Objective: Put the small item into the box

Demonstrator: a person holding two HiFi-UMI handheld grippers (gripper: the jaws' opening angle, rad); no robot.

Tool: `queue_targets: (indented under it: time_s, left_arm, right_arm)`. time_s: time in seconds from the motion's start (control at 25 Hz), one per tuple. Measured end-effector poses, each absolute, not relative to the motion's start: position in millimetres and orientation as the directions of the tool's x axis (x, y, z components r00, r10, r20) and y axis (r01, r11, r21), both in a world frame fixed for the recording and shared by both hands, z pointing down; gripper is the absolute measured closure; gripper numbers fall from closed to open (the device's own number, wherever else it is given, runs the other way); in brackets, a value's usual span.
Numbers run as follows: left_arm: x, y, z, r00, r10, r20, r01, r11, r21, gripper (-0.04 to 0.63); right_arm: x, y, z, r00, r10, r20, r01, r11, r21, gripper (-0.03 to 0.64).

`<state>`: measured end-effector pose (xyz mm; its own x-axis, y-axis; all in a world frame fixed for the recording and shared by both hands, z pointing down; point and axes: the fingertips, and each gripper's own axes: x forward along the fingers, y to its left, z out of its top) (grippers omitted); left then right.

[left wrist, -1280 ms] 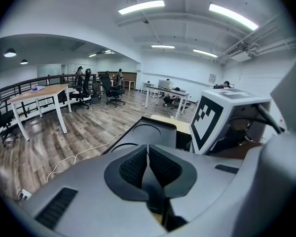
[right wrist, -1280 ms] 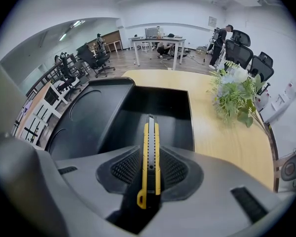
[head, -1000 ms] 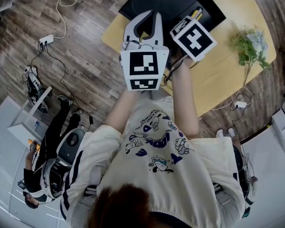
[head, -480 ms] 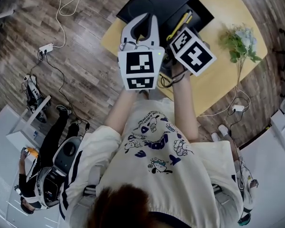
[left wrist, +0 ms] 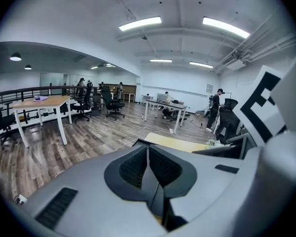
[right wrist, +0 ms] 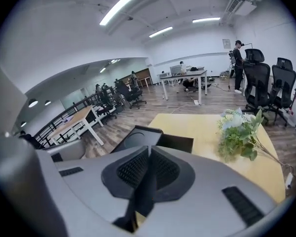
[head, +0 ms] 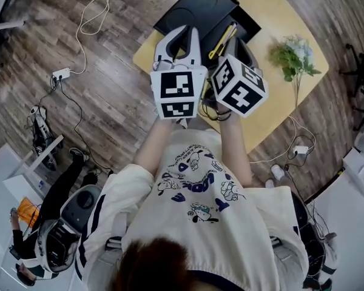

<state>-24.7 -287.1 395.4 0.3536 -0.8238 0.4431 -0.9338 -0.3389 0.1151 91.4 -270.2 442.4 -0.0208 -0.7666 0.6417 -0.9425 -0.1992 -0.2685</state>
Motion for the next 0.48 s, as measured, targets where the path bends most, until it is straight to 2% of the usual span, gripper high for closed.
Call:
queue_targets:
  time_s: [0.48]
  left_arm:
    - [-43, -266, 342, 0.334, -0.877, 0.344, -0.942, -0.326, 0.082, 0.568]
  right_arm:
    - [65, -255, 366, -0.109, -0.909, 0.403, -0.971, 0.010, -0.241, 0.581]
